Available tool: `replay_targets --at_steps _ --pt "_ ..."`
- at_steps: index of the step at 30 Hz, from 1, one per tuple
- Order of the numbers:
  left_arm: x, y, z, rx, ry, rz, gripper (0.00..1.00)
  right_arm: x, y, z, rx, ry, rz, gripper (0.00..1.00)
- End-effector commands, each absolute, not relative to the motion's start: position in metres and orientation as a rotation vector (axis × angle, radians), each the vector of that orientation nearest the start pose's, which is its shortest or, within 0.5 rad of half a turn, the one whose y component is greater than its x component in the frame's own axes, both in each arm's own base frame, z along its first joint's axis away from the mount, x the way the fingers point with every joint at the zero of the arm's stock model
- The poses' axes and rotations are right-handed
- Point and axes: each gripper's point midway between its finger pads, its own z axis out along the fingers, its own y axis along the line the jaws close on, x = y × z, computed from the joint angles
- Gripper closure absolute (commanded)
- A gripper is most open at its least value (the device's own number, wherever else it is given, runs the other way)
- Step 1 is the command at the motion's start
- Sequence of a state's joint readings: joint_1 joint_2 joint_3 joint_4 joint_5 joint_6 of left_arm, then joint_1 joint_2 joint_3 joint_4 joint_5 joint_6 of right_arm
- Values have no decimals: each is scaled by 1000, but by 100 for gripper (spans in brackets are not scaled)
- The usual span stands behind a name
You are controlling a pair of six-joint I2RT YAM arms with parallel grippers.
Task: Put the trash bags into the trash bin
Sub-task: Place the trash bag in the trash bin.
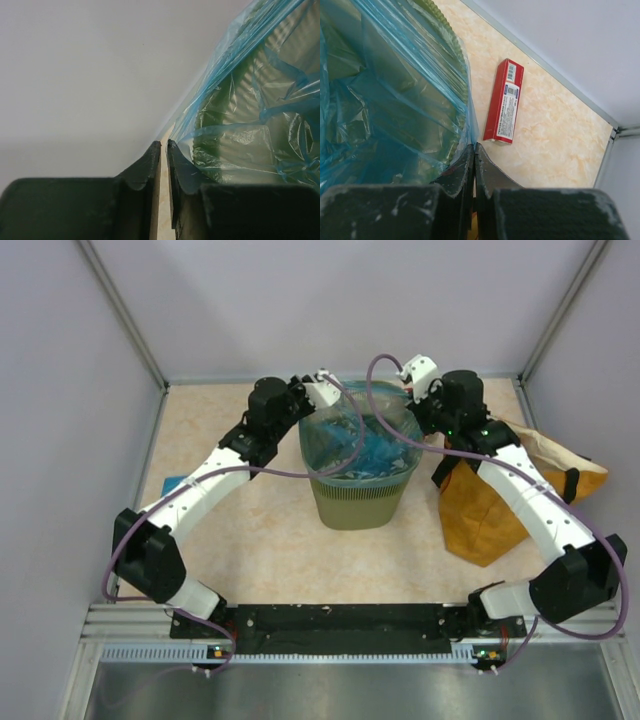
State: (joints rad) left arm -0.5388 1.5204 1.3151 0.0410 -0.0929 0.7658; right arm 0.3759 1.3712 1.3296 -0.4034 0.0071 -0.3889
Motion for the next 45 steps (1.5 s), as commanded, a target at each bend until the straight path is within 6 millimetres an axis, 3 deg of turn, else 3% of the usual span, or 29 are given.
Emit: replay_targets --at_steps 1,9,13,20,29,34,35,39,45 --pt "445 -215 309 1005 1431 229 80 390 138 278 -753 1869 23 100" --pt "433 -212 323 948 1438 160 62 378 141 280 -767 1848 68 100" --pt "428 -204 336 886 1451 132 50 374 142 280 -775 1843 79 100" --pt "414 -186 352 812 1486 9 40 365 147 278 -790 1836 127 100" --pt "413 -164 343 754 1548 -65 39 358 150 271 -800 1844 160 100" --pt "408 -158 336 720 1571 -116 38 360 149 277 -795 1832 154 100" --pt "406 -158 336 714 1573 -124 38 361 149 279 -792 1828 150 97" --pt "395 -158 340 707 1565 -152 37 366 145 297 -769 1799 113 63" --pt "388 -151 348 699 1559 -123 36 367 135 332 -754 1748 40 43"
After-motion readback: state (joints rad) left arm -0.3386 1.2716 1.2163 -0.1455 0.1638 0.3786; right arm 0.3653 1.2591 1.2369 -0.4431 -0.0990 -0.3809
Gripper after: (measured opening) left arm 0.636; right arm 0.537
